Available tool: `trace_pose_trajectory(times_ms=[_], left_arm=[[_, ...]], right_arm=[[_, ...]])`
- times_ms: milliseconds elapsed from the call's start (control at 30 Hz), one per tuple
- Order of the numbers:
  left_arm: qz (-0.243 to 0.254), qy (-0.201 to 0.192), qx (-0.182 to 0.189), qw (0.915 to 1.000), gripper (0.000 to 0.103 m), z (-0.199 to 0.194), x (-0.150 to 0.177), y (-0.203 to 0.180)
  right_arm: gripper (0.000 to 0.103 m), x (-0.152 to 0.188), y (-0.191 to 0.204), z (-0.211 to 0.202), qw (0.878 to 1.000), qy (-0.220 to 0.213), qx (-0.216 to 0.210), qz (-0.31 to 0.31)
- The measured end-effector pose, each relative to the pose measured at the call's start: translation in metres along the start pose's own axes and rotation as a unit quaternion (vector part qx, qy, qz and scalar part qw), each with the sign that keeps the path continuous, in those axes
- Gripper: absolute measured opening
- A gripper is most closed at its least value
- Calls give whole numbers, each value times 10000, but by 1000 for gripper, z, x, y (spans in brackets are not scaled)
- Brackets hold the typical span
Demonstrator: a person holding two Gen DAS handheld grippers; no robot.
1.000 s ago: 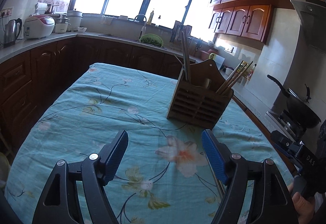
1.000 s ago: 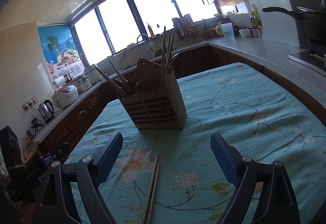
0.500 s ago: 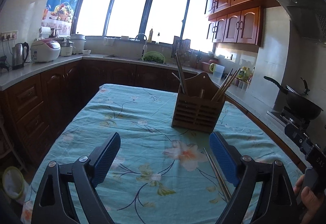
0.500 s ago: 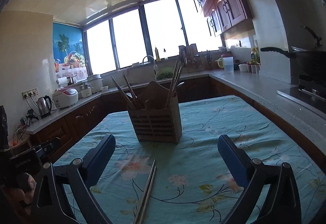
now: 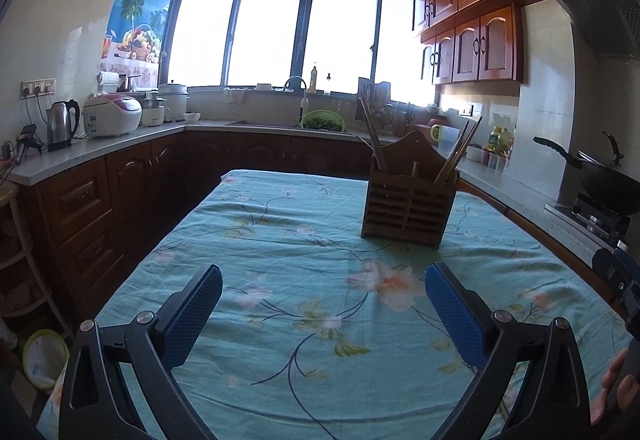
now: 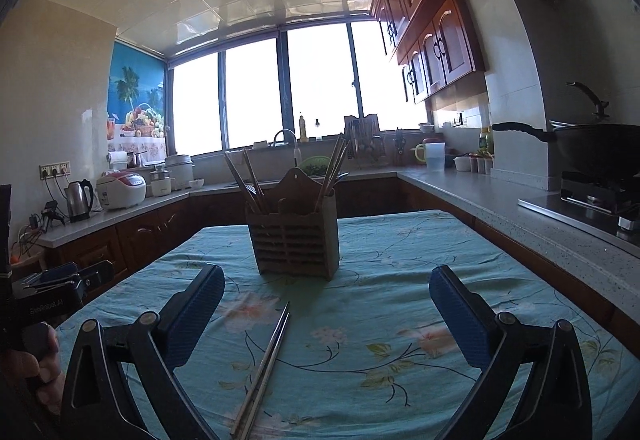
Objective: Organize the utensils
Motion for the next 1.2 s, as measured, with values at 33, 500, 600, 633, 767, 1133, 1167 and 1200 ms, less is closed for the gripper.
trace_pose_trajectory(times_ms=[33, 500, 600, 633, 767, 1133, 1167, 1200], left_arm=[[16, 6, -31, 10000, 102, 0, 1, -1], [148, -106, -262, 9995, 102, 4, 7, 1], [171, -92, -277, 9994, 102, 5, 8, 3], [190, -81, -284, 9994, 102, 5, 8, 3], [271, -72, -340, 9990, 102, 5, 9, 1], [424, -111, -428, 9981, 102, 5, 12, -3], [430, -120, -438, 9980, 102, 5, 12, -3], [440, -128, -445, 9980, 102, 5, 13, -3]], right_arm=[[103, 2, -1, 1, 10000, 21, 23, -15], [103, 12, -11, -1, 9999, 17, 88, 101], [103, 13, -13, 0, 9999, 37, 81, 146], [103, 13, -14, 0, 9998, 50, 82, 155], [103, 15, -16, 2, 9997, 126, 86, 195], [103, 21, -16, 2, 9996, 206, 110, 154], [103, 21, -16, 2, 9996, 201, 115, 152], [103, 21, -16, 2, 9996, 199, 114, 145]])
Point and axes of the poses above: each gripper's, at about its wrist camera, not at the fingertips, and z roughly the way its jaws point, y to its left, x to its underside, the point moved 4 cm from there along z, roughly the way its jaws point, and after that the axes turned 11 degrees about y, right-handed, at the moved point
